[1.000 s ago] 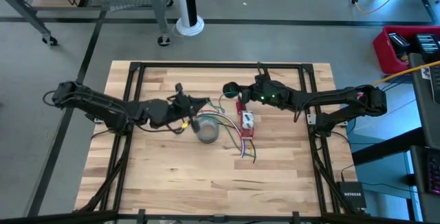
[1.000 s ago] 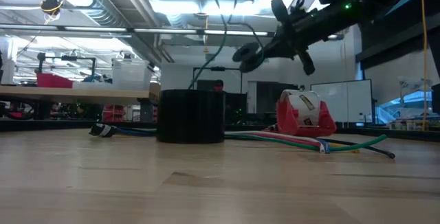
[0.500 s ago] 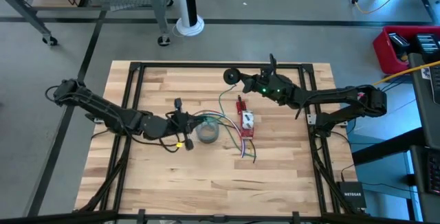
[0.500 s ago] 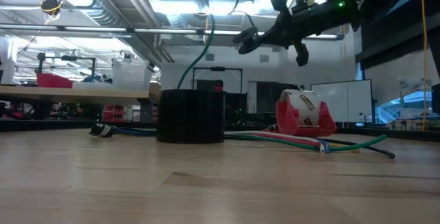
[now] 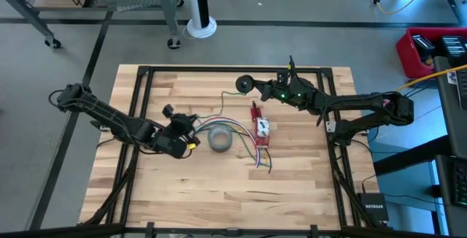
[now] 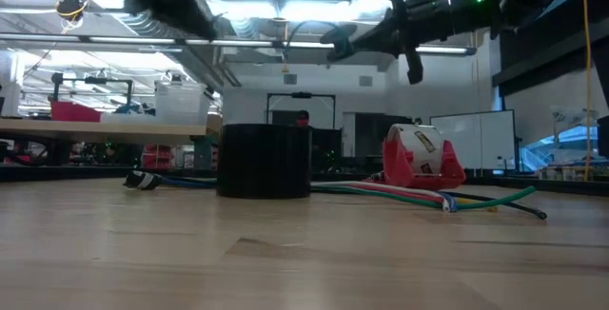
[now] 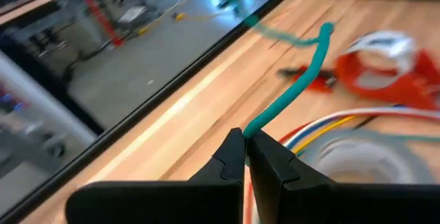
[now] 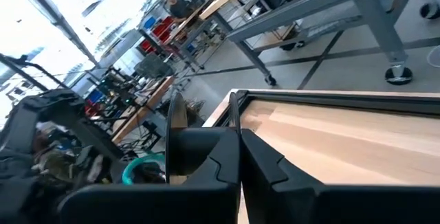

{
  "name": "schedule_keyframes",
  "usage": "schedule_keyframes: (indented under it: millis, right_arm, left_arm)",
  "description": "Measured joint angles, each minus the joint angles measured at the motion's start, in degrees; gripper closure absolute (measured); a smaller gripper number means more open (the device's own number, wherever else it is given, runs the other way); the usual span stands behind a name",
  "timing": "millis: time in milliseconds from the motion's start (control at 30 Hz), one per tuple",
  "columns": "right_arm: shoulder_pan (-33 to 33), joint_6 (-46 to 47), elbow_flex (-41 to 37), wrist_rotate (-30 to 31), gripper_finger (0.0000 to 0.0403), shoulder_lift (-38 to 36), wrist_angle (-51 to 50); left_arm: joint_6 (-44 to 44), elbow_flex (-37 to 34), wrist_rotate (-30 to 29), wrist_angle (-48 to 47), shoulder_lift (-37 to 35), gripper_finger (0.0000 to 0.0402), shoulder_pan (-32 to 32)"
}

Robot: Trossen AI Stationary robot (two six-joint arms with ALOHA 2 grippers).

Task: Coil cords
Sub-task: Uncoil the green wire from the black spool

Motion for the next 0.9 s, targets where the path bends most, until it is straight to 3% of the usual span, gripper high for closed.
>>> schedule_keyframes:
  millis: [200, 400, 900]
  right_arm:
    - [0.00, 0.03, 0.00, -2.50, 0.0401, 0.00, 0.18]
    - [0.00, 2.79, 0.00, -9.41, 0.0401, 0.00, 1.75]
    - [0.00, 3.51, 0.00, -23.86, 0.0401, -0.02, 0.46]
  left_arm:
    - [-14.60, -0.02, -0.67, -14.15, 0.00, 0.0401, 0.15]
    - [-24.87, -0.11, -0.72, -23.71, 0.00, 0.0401, 0.22]
    - [-37.03, -0.15, -0.62, -37.44, 0.02, 0.0401, 0.26]
